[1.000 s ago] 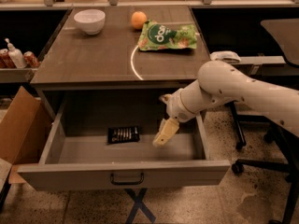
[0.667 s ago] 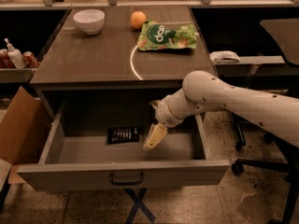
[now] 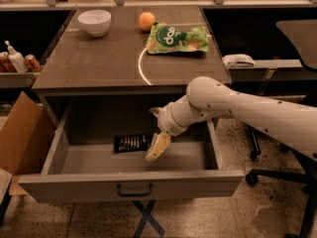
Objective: Pick rxbar chocolate from top drawer and place on counter
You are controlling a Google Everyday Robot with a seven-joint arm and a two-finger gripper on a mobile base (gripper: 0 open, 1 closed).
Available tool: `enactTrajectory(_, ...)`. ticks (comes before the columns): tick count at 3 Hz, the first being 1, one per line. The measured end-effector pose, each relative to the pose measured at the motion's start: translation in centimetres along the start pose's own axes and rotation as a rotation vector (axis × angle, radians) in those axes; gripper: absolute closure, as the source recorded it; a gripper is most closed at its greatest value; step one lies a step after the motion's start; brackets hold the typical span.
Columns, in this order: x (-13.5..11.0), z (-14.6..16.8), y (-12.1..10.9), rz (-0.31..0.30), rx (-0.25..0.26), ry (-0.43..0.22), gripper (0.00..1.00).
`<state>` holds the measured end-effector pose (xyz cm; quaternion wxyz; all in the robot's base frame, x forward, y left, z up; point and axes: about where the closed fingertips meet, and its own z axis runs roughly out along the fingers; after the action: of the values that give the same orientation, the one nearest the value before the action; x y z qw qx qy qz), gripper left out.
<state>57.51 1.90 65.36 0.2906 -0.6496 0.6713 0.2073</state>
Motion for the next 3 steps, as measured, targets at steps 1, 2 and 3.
enactTrajectory(1,-1.2,2.0,0.3,-0.066,-0.030,-0.012,0.00)
enactTrajectory(2,-2.0,4.5,0.5,-0.114,-0.068,-0.008,0.00)
enactTrajectory(3,-1.7,8.6,0.6,-0.142,-0.123,0.011,0.00)
